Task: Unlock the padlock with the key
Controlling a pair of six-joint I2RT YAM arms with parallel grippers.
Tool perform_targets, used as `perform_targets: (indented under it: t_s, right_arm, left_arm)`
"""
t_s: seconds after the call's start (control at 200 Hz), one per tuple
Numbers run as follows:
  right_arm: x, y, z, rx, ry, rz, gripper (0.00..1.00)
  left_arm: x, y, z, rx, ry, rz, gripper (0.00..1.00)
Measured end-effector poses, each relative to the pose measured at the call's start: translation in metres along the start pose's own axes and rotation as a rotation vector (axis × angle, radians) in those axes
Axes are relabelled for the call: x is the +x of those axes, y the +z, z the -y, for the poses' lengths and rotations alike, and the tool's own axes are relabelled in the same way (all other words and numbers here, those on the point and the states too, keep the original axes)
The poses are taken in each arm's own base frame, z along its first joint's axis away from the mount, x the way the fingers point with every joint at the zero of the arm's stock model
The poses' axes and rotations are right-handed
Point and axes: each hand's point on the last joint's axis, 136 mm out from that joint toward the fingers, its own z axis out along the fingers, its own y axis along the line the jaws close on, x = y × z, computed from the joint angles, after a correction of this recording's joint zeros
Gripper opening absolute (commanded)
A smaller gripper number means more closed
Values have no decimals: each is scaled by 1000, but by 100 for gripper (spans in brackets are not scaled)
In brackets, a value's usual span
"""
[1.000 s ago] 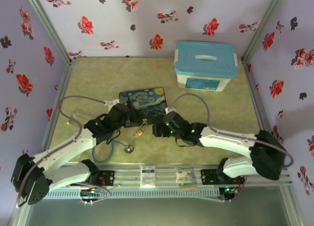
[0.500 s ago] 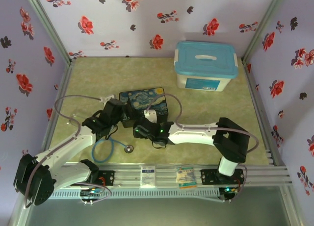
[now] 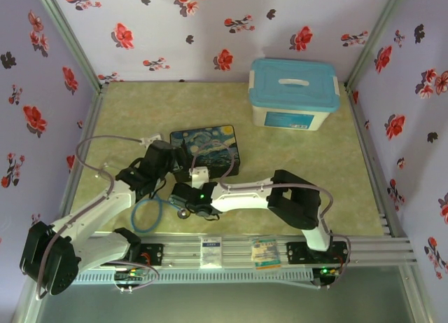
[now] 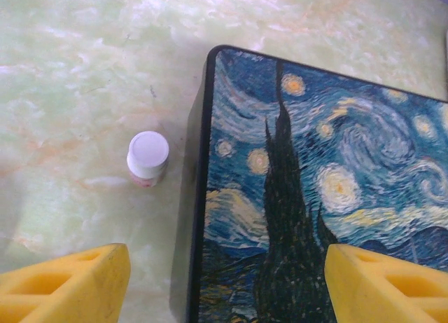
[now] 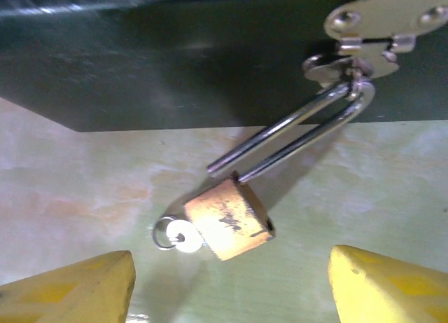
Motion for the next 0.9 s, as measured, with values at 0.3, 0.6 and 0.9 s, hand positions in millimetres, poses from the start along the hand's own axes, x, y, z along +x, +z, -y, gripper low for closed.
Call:
perform_targets:
  t_s: [0.3,0.6,0.9]
  right_arm:
    - [-1,7,2,22,-22,8,68]
    - [-1,20,-7,22,-52,12,63]
    - [-6,31,-1,28,-18,14,53]
  left_arm:
    - [1,1,3,21,-2,1,74]
    - [3,3,3,26,-5,3,74]
    - [14,9,-3,23,-1,-11,74]
